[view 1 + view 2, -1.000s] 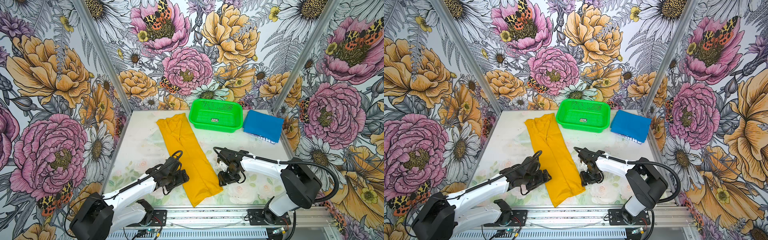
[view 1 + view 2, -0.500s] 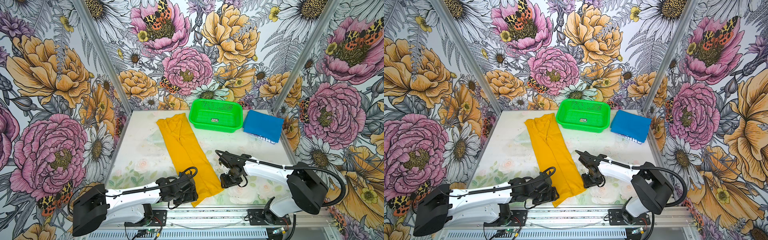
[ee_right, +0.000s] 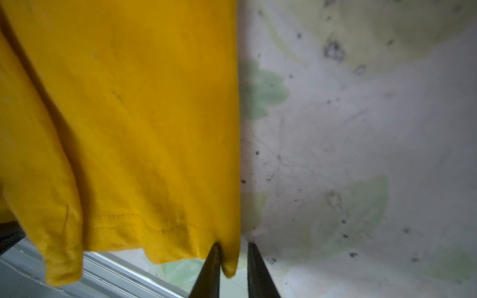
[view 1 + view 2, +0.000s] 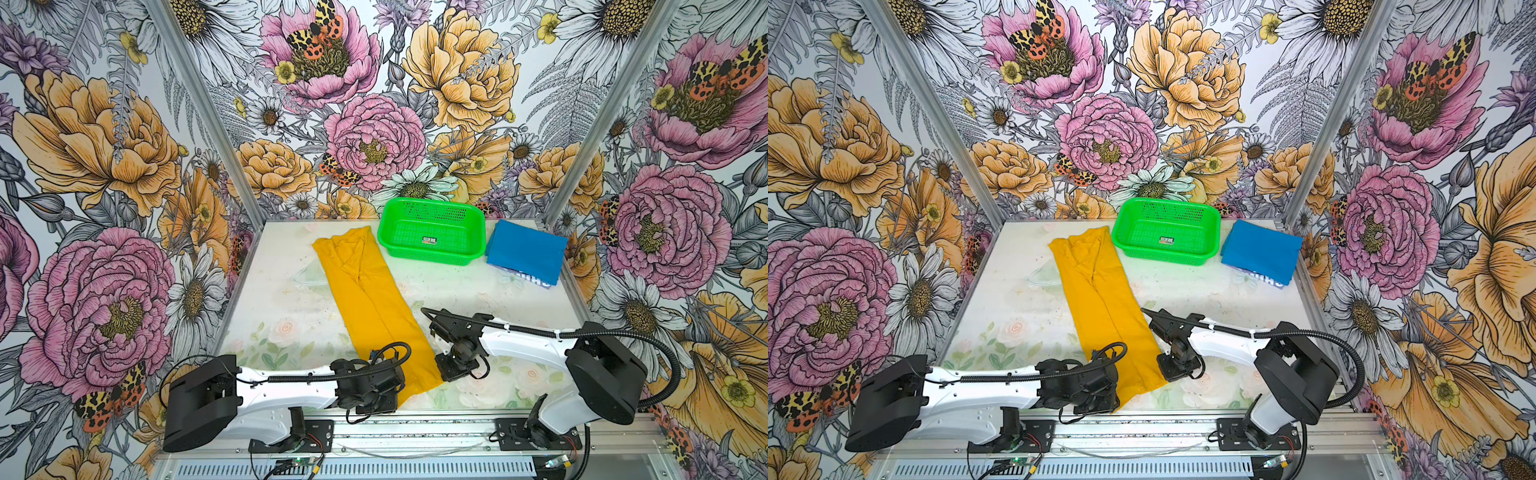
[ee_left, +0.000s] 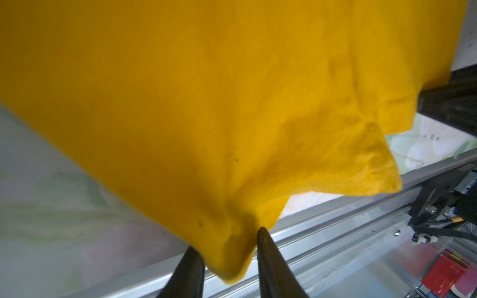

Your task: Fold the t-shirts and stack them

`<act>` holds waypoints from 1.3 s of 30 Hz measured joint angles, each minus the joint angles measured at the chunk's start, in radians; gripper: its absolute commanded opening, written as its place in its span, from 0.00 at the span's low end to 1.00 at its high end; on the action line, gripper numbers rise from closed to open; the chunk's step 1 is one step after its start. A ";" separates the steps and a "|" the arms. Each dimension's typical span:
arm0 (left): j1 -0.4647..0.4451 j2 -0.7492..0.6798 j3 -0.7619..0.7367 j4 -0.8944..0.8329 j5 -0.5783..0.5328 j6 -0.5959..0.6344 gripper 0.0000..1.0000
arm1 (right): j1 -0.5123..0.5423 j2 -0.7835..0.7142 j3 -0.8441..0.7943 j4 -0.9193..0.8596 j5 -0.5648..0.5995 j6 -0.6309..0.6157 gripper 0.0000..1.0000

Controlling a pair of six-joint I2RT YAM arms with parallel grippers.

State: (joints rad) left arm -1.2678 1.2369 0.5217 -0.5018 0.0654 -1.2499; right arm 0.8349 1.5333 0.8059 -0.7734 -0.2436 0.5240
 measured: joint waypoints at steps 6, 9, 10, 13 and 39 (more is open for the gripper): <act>-0.015 -0.062 -0.055 -0.003 -0.003 -0.041 0.00 | 0.003 -0.004 -0.005 0.000 -0.019 0.000 0.00; -0.018 -0.123 -0.079 -0.055 -0.003 -0.051 0.00 | 0.014 -0.022 -0.006 -0.003 -0.046 -0.002 0.00; -0.018 -0.153 -0.087 -0.076 -0.003 -0.053 0.00 | 0.026 -0.031 -0.006 -0.005 -0.057 -0.004 0.00; -0.018 -0.273 -0.113 -0.129 0.002 -0.054 0.00 | 0.087 -0.049 -0.002 -0.014 -0.092 -0.014 0.00; 0.826 -0.335 -0.044 -0.185 0.313 0.348 0.00 | -0.174 0.435 0.726 -0.117 -0.224 -0.082 0.00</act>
State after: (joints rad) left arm -0.4423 0.9016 0.4774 -0.6872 0.3782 -0.9024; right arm 0.6605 1.9686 1.5322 -0.8906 -0.4679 0.4423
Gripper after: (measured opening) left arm 0.061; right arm 0.050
